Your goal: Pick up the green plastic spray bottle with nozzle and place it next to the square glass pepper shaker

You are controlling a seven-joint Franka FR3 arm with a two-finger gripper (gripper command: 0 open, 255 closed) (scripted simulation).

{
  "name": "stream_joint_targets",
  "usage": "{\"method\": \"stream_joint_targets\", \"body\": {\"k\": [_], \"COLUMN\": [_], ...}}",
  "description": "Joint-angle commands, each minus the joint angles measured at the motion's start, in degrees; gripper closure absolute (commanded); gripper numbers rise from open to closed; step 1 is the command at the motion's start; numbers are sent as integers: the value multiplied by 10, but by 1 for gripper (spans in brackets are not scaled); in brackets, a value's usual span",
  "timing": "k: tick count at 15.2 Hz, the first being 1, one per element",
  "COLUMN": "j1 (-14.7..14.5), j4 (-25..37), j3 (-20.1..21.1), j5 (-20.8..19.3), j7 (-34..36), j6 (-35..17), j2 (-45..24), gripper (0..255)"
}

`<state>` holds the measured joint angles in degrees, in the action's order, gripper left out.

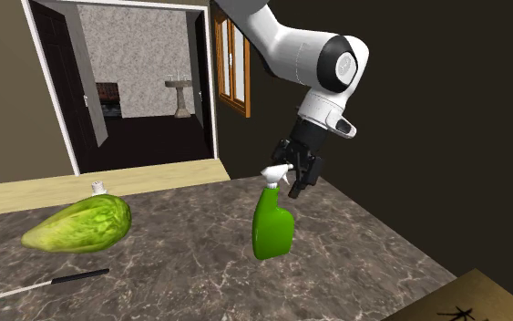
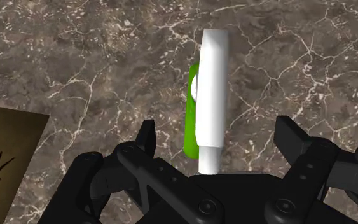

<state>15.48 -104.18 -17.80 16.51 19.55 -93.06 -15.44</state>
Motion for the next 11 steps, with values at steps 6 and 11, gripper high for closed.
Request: {"method": "stream_joint_targets", "body": {"k": [6, 11], "j1": [15, 10], "j4": [-4, -33], "j3": [-7, -5], "j5": [29, 32], "j7": [14, 11], "j6": [-28, -55], "j2": [-50, -48], "gripper": [0, 0]}}
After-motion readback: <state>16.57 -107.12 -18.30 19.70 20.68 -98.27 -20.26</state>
